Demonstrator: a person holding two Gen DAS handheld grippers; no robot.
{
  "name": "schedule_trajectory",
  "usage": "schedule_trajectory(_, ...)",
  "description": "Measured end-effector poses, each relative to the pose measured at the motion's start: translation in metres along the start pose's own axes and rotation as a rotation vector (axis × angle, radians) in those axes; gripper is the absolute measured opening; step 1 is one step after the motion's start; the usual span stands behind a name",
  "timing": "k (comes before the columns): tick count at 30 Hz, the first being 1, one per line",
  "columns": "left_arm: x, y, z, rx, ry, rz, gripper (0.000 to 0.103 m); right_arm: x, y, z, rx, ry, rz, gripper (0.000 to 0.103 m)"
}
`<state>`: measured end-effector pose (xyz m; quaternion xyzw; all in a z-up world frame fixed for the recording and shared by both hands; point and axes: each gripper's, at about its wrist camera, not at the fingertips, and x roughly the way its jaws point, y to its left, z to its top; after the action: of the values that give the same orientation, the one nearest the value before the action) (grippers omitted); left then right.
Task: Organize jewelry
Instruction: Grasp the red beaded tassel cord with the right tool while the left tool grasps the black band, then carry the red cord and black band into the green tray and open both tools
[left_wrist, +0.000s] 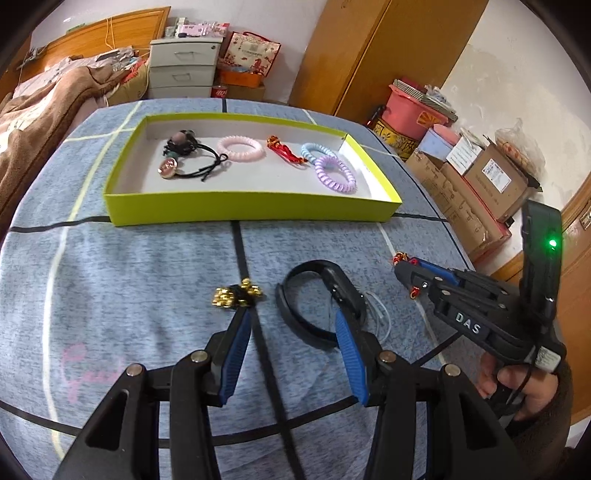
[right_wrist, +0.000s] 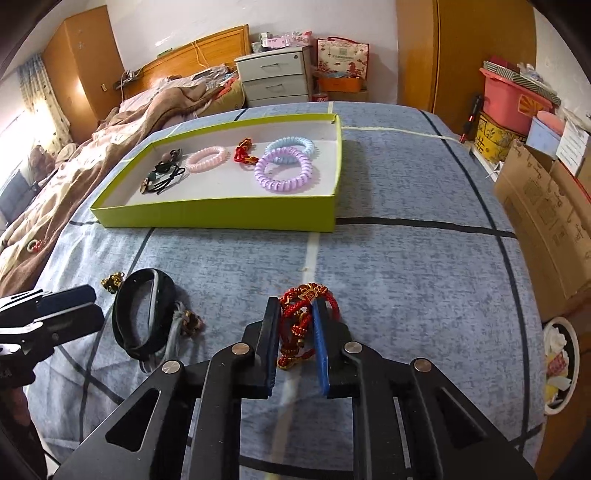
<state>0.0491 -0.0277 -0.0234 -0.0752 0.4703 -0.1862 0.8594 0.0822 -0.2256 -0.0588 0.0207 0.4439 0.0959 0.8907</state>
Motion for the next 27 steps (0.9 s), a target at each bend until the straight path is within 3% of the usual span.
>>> schedule_trajectory(7,0.010,-0.017,0.004,0.039,0.013,0.109,0.049,-0.009,-0.011,-0.004,0.023,-0.025,0.028,0.017)
schedule_trajectory(12,0.019,-0.029,0.002,0.089,0.030,0.177,0.036,-0.010,-0.019,-0.005,0.055,-0.031,0.057,0.017)
schedule_trajectory(16,0.024,-0.035,0.002,0.121,0.030,0.242,0.035,-0.011,-0.019,-0.005,0.054,-0.036,0.076,0.017)
schedule_trajectory(23,0.028,-0.038,0.003,0.139,0.037,0.268,0.011,-0.009,-0.021,-0.005,0.066,-0.026,0.100,0.017)
schedule_trajectory(27,0.027,-0.039,0.004,0.142,0.027,0.261,0.009,-0.009,-0.022,-0.005,0.069,-0.025,0.099,0.017)
